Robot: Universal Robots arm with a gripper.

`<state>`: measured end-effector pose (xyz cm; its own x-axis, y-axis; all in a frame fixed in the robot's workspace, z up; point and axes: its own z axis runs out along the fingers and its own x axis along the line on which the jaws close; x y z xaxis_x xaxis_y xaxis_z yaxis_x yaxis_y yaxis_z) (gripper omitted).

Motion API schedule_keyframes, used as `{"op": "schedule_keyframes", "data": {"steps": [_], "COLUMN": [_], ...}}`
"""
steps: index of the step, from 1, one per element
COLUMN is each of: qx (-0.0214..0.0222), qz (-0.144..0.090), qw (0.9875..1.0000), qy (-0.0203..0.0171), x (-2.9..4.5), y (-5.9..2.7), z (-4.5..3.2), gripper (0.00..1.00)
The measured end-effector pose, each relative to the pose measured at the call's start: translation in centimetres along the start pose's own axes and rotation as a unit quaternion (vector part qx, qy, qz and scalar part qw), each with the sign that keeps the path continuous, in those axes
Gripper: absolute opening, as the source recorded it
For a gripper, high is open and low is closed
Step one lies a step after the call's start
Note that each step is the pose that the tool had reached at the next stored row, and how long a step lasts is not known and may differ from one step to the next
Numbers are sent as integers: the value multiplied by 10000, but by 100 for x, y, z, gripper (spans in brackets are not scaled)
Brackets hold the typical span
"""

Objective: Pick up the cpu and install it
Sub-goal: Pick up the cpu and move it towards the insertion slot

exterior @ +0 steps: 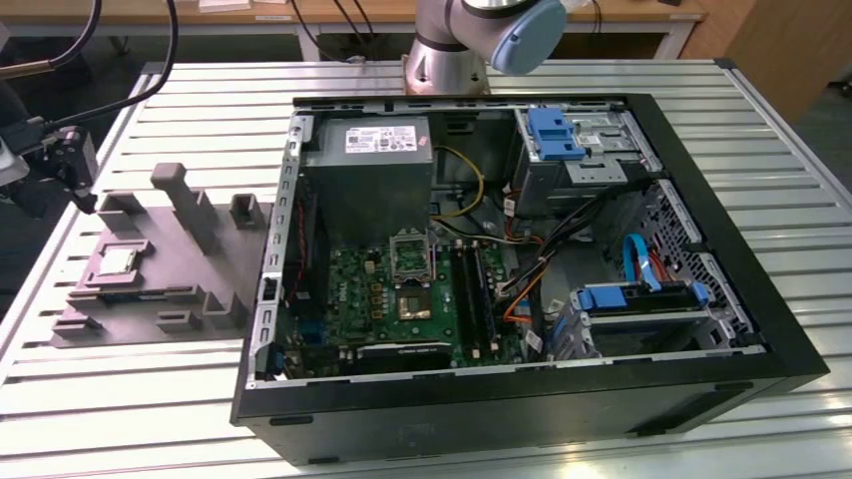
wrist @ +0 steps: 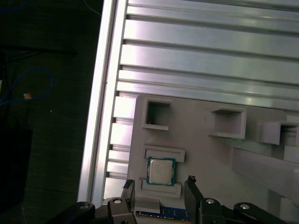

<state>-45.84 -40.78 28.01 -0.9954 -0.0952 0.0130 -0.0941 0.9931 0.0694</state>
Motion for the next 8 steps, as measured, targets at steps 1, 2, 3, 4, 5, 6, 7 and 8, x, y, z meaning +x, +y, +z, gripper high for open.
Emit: {"op": "schedule_keyframes", "data": {"steps": [1,2,3,4,5,6,7,8], "qx": [0,0,0,0,0,0,0,0], "qz": [0,0,0,0,0,0,0,0], "qw": [10000,10000,10000,10000,10000,10000,10000,10000], "qy": [0,0,0,0,0,0,0,0], "x": [0,0,0,0,0,0,0,0], "y": [0,0,0,0,0,0,0,0], "z": [0,0,0,1,1,1,1,1], "gripper": [55,55,55,55,55,56,56,62]}}
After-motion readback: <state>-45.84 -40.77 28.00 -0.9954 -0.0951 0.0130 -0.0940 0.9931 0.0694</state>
